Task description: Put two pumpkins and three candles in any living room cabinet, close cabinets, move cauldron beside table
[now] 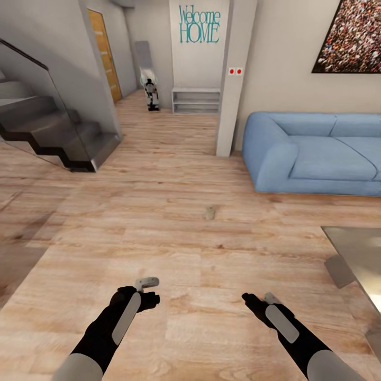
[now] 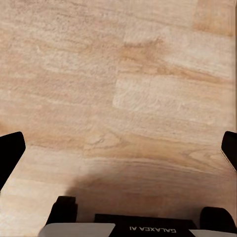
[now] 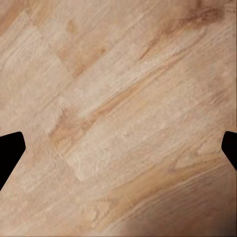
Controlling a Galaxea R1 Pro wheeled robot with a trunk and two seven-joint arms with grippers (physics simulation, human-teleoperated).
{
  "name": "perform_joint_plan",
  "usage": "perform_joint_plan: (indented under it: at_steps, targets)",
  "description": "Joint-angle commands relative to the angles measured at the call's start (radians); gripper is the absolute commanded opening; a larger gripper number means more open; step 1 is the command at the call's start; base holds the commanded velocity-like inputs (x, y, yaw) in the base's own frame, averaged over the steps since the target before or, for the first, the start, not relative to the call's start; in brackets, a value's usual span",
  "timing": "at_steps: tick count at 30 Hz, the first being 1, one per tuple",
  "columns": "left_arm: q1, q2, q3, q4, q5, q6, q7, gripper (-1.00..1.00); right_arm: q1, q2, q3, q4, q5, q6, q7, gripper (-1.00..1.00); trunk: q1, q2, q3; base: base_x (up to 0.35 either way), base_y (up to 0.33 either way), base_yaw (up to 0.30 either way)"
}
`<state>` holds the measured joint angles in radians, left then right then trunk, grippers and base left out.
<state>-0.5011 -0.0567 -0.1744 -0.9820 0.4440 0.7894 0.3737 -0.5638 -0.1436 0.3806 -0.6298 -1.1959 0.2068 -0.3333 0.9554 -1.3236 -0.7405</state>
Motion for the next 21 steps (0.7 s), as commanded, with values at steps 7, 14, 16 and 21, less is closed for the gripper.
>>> perform_joint_plan:
  at_steps: [7,14,16,21]
  targets:
    - [0.000,0.001,-0.001,-0.001,0.011,0.002,0.010,1.00,-0.001,0.000,0.007,0.033,-0.003,-0.021,-0.008,1.00,0.001,0.000,-0.001,0.334,0.000,-0.026]
    - [0.000,0.001,0.000,-0.001,0.010,0.002,0.010,1.00,-0.001,0.000,0.007,0.062,0.001,-0.045,-0.007,1.00,0.001,0.000,-0.001,0.334,0.000,-0.075]
    - [0.000,0.001,0.000,-0.001,0.010,0.002,0.010,1.00,-0.001,-0.001,0.008,0.062,0.001,-0.047,-0.007,1.00,0.001,0.000,-0.001,0.334,0.000,-0.111]
    - [0.000,0.001,0.000,-0.001,0.010,0.002,0.010,1.00,-0.001,-0.002,0.008,0.063,0.001,-0.048,-0.007,1.00,0.001,0.000,-0.001,0.334,0.000,-0.089]
